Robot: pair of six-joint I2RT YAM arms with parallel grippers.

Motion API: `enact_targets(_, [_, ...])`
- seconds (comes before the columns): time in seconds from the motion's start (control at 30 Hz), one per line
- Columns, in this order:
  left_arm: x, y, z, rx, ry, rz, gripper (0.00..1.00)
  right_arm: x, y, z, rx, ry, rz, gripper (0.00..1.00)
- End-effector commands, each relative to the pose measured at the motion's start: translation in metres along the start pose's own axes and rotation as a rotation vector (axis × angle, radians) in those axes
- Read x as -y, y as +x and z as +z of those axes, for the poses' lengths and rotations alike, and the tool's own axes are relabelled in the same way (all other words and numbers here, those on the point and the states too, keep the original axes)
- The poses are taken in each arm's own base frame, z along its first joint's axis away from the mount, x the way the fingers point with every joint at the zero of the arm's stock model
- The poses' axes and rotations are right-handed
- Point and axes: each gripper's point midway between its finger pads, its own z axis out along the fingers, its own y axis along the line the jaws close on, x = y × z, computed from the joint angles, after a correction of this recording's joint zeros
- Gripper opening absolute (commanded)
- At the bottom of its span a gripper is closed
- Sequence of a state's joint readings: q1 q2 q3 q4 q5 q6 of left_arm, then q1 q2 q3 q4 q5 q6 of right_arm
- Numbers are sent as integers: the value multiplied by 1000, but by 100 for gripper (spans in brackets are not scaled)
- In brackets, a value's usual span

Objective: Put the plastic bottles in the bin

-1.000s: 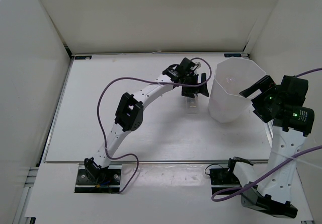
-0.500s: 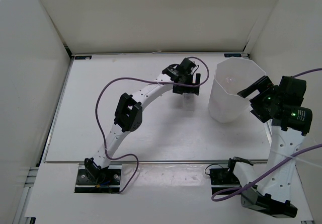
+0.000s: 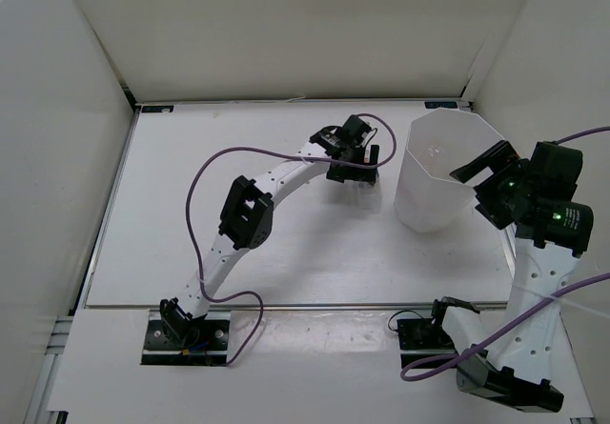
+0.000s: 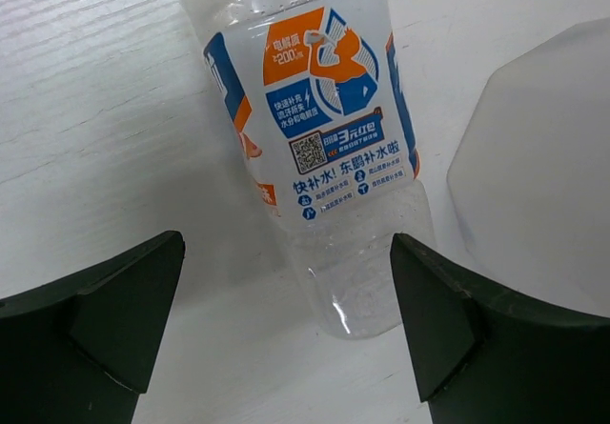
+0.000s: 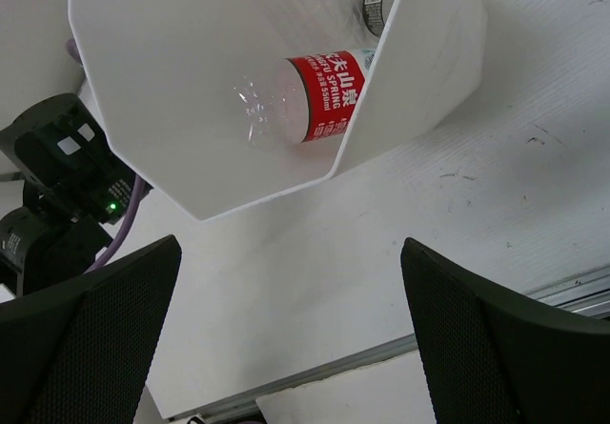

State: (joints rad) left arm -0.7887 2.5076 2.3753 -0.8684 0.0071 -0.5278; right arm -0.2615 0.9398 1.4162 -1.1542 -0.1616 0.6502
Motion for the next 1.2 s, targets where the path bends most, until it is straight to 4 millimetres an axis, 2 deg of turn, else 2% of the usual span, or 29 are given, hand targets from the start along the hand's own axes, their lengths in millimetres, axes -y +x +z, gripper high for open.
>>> enact_targets(0.0, [5,3,2,-9,21,20,100,-14,-10,-9,40,-58,-43,100])
enact_targets(0.13, [8,-1,2,9,31,21,100,-13,-10,-6,32,-52,-41,100])
enact_targets(0.33, [28,0,10,-3,141,25,100,-17,-10,-6,20,-67,-41,100])
enact_targets(0.5, [38,17,23,-62,222,18,100,-21,-11,-9,16,-77,-42,100])
enact_targets(0.63, [40,42,35,-158,308,-3,100,-21,-8,-9,4,-79,-50,100])
enact_targets(0.67, [39,41,34,-168,325,-21,100,-21,-8,-9,4,-79,-50,100])
enact_targets(0.73, [31,50,37,-208,329,-48,92,-21,-8,-9,4,-79,-50,100])
enact_targets(0.77, [29,57,36,-229,329,-53,85,-21,-8,-9,4,-79,-50,100])
enact_targets(0.87, [13,58,35,-253,309,-91,66,-17,-5,-5,-10,-68,-45,100])
enact_targets(0.9, [14,53,25,-241,300,-89,58,-19,-7,-5,-1,-75,-48,100])
enact_targets(0.97, [-7,41,16,-221,223,-124,52,-18,-5,0,-13,-78,-37,100])
enact_targets(1.0, [-5,29,0,-188,213,-129,50,-18,-5,0,-13,-78,-37,100])
enact_targets(1.07, [-20,-5,-24,-96,142,-143,48,-18,-6,3,-12,-79,-28,100])
enact_targets(1.1, [-15,-26,-48,-32,144,-135,48,-18,-6,3,-12,-79,-28,100])
enact_targets(1.17, [-18,-64,-81,91,148,-112,48,-18,-6,3,-12,-79,-28,100])
